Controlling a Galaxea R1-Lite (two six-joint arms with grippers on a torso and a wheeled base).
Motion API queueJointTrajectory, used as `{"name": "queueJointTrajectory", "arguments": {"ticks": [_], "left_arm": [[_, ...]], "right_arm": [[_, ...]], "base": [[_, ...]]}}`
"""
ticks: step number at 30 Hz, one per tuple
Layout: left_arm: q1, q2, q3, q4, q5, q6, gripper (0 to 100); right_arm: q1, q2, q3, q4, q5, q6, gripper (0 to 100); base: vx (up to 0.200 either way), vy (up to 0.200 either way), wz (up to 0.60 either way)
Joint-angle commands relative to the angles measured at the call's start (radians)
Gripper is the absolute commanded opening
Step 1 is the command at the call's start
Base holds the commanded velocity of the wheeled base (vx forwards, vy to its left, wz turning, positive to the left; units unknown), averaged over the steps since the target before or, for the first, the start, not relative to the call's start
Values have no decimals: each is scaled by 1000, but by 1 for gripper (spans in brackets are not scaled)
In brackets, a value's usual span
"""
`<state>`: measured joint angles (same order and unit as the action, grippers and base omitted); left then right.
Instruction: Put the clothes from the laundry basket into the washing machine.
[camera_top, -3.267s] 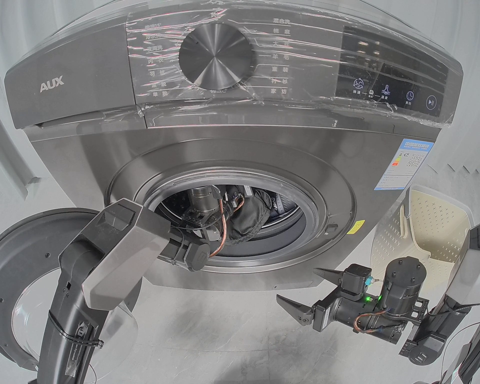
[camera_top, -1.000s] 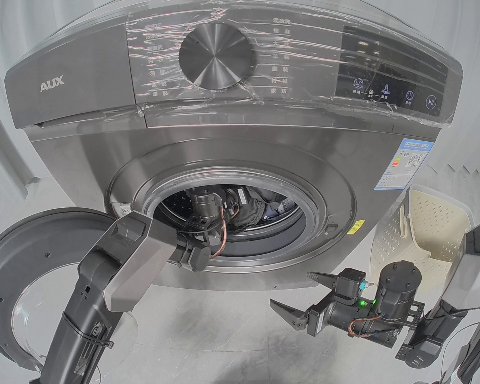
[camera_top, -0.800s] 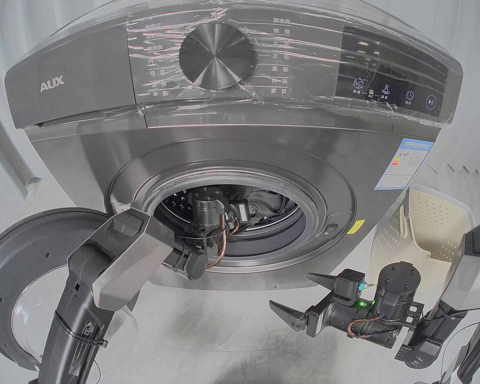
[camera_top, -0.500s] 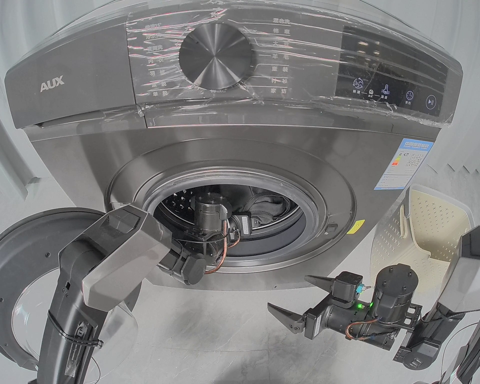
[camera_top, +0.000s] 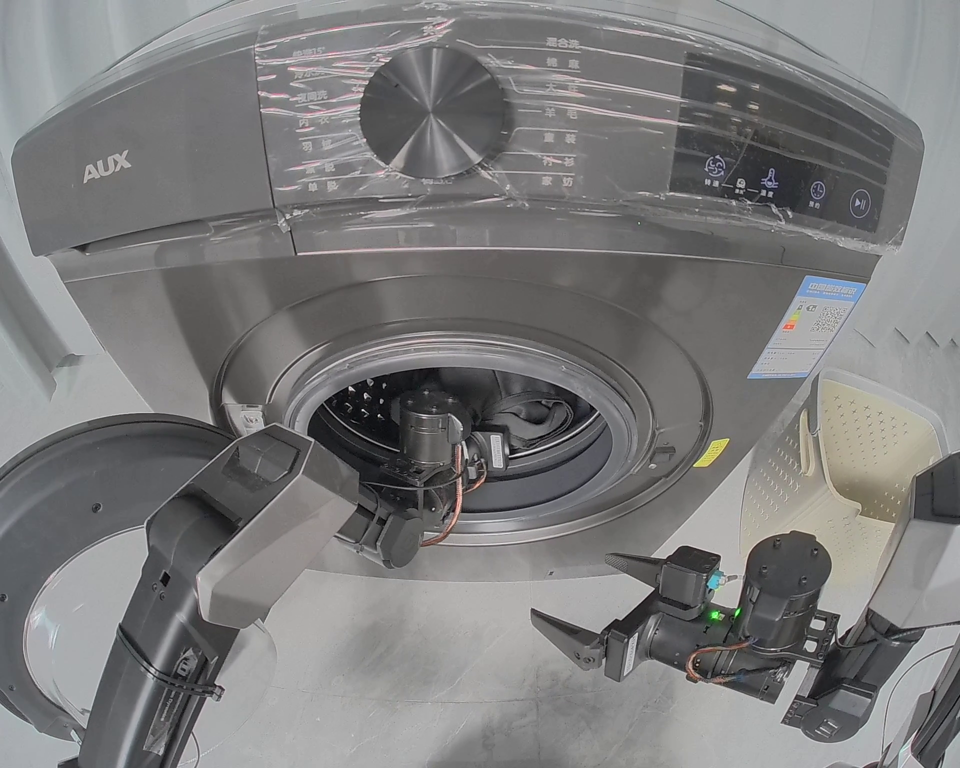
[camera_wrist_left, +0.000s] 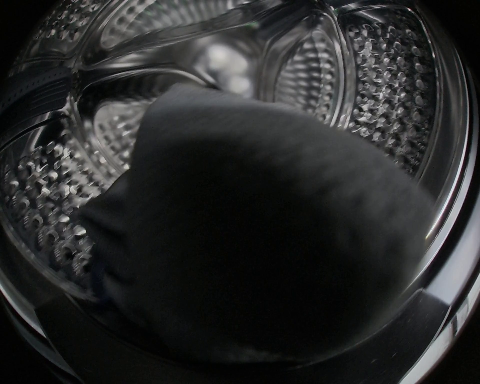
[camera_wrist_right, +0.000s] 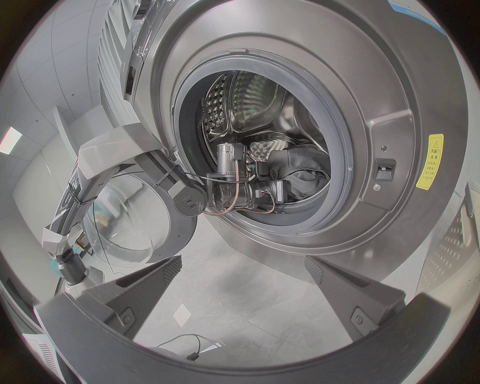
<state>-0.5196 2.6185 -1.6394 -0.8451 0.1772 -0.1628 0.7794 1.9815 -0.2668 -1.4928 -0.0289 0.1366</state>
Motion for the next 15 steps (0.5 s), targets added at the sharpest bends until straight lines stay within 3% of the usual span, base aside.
{"name": "queueJointTrajectory", "arguments": {"ticks": [1, 5, 11, 15], "left_arm": [[7, 95, -175, -35, 21, -9, 0], [29, 166, -361, -74, 62, -14, 0], [46, 138, -361, -115, 68, -24, 0], [41, 115, -361, -104, 68, -61, 0]], "right_arm": [[5, 3, -2, -1, 0, 0, 100], [5, 2, -3, -1, 0, 0, 100], [6, 3, -8, -1, 0, 5, 100], [6, 3, -8, -1, 0, 5, 100]], "base": [[0, 0, 0], [0, 0, 0], [0, 0, 0], [0, 0, 0]]}}
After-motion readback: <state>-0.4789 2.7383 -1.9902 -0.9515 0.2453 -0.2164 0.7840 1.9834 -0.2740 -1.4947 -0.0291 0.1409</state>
